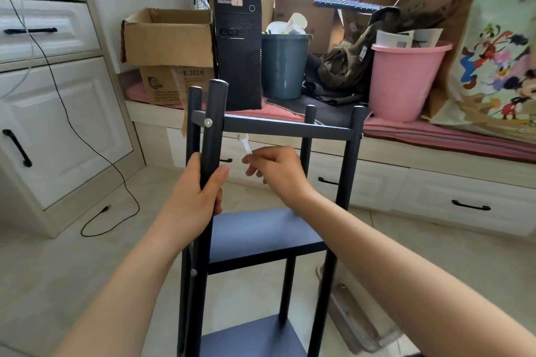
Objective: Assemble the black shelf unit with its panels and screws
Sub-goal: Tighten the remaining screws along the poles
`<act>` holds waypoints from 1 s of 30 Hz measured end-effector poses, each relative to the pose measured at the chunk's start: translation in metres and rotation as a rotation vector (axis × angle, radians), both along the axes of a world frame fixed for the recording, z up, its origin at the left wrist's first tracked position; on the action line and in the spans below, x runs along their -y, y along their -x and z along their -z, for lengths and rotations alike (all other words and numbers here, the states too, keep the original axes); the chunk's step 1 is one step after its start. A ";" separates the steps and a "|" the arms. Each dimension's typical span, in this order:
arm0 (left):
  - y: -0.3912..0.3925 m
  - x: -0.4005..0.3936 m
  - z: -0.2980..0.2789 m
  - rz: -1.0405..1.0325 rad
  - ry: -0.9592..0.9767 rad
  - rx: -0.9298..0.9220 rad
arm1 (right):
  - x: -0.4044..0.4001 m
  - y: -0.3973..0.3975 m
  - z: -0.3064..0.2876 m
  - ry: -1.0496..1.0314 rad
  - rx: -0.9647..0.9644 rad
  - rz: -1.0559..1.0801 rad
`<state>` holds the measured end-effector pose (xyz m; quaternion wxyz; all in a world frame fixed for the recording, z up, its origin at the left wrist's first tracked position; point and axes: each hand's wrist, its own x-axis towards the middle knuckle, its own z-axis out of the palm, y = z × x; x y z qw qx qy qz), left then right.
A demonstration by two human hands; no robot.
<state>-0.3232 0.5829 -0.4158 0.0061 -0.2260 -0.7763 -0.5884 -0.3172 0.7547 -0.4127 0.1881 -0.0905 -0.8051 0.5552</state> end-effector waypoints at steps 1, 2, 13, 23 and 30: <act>-0.002 -0.001 -0.001 0.004 -0.006 0.005 | -0.003 -0.009 0.000 0.046 0.061 -0.012; -0.004 -0.002 -0.002 0.008 -0.014 0.009 | -0.005 -0.019 0.001 0.097 0.112 -0.019; -0.023 -0.014 -0.011 0.073 -0.048 0.042 | 0.001 -0.075 0.022 0.524 0.385 -0.032; -0.024 -0.027 -0.004 0.160 -0.175 0.127 | 0.028 -0.073 0.033 0.773 0.392 -0.088; -0.020 -0.034 -0.001 0.151 -0.084 0.003 | 0.027 -0.074 0.034 0.805 0.345 -0.060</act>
